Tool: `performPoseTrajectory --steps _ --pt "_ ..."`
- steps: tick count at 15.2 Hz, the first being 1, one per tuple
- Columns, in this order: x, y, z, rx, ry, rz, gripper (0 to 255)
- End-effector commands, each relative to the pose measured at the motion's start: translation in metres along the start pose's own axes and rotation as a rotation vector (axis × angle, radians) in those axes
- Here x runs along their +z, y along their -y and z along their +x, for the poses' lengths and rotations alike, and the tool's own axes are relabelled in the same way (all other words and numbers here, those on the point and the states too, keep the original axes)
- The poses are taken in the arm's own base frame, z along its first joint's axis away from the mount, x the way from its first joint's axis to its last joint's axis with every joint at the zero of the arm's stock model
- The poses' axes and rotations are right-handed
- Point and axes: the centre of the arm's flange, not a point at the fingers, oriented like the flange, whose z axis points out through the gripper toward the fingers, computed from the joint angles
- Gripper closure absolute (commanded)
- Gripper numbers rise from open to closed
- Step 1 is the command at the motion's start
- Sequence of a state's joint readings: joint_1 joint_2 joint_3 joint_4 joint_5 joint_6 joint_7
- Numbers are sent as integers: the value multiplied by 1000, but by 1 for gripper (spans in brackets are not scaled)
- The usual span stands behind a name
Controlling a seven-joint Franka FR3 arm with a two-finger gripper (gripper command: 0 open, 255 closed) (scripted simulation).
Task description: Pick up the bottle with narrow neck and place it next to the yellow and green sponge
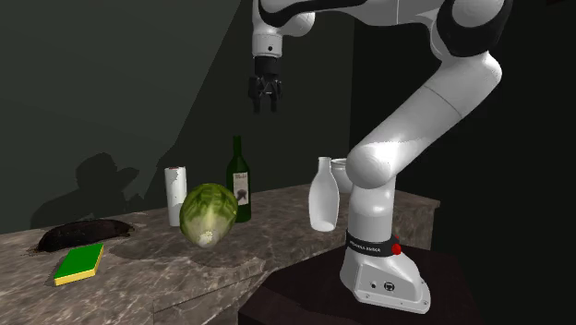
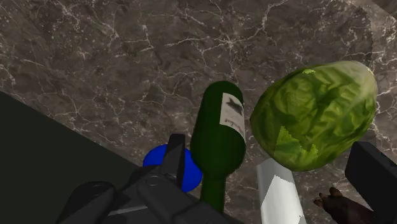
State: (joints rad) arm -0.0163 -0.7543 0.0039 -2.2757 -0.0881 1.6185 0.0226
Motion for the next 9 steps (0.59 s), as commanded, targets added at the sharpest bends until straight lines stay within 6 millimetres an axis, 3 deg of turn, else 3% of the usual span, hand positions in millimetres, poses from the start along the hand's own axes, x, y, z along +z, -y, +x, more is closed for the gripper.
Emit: performPoseTrajectory --steps 1,9 --pt "0 0 0 0 0 0 0" --pt "58 -51 -70 -21 38 42 0"
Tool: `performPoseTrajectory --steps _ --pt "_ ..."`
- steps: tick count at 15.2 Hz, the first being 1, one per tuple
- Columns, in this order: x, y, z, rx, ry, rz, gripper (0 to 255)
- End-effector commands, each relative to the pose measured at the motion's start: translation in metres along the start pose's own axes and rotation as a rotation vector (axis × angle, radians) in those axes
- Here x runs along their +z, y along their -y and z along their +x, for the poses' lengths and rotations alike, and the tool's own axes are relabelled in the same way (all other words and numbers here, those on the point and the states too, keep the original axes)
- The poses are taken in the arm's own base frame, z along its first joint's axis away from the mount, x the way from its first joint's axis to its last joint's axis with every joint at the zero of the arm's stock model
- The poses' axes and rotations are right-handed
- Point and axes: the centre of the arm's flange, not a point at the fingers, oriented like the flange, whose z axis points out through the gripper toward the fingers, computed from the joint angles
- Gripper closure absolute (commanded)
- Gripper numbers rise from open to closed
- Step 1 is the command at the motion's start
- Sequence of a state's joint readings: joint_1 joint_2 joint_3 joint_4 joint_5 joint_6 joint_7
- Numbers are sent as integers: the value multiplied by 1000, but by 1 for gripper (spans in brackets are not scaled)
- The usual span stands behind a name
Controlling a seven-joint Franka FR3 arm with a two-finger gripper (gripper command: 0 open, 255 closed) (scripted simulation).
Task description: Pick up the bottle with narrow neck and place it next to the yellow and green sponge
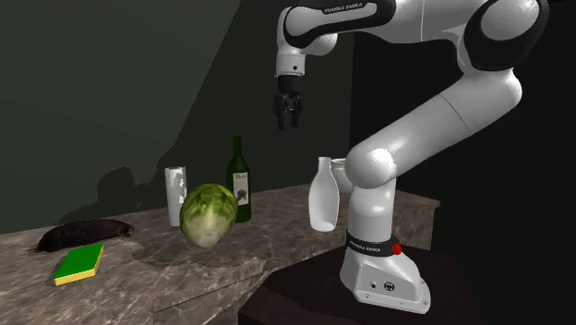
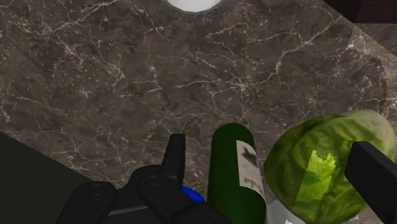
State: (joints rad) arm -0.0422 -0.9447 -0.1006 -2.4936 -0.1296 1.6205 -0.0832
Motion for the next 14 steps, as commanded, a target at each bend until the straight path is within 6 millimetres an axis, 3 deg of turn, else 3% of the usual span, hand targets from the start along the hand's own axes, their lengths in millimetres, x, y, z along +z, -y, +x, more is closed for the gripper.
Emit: performPoseTrajectory --steps 1,10,14 --pt "17 -13 -21 -7 10 11 0" --pt "81 -70 -100 -31 52 58 0" --pt "101 -72 -105 -33 55 61 0"
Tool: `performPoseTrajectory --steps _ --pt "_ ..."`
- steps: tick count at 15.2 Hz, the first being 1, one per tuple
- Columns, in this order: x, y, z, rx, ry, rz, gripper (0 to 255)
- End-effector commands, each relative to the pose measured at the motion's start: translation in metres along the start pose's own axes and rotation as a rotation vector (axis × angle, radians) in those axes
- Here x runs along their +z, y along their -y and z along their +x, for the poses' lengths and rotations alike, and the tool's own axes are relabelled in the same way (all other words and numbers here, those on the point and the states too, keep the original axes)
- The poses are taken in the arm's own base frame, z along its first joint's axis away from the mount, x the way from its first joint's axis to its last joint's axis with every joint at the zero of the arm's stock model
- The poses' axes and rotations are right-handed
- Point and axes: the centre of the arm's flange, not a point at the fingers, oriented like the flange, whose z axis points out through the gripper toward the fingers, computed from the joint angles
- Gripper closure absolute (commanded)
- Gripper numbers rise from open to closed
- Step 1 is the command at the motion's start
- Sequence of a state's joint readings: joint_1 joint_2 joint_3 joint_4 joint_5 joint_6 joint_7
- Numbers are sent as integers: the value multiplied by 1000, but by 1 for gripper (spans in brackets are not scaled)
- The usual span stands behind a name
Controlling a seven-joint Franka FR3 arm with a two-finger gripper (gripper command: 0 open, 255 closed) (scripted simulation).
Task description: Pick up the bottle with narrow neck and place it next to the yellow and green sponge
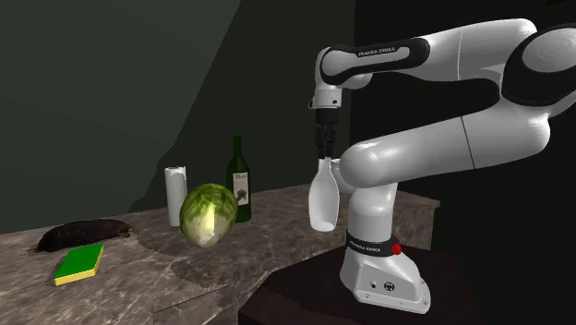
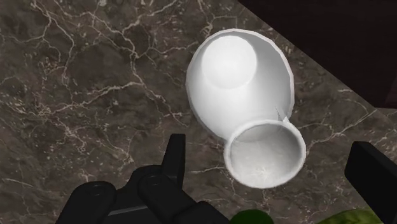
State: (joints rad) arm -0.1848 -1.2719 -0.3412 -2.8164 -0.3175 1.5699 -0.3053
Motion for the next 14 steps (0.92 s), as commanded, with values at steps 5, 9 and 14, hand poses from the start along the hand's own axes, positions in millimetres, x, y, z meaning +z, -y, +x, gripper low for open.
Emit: performPoseTrajectory --steps 5,9,14 --pt "29 0 0 -1 0 0 0" --pt "29 0 0 -1 0 0 0" --pt "29 0 0 -1 0 0 255"
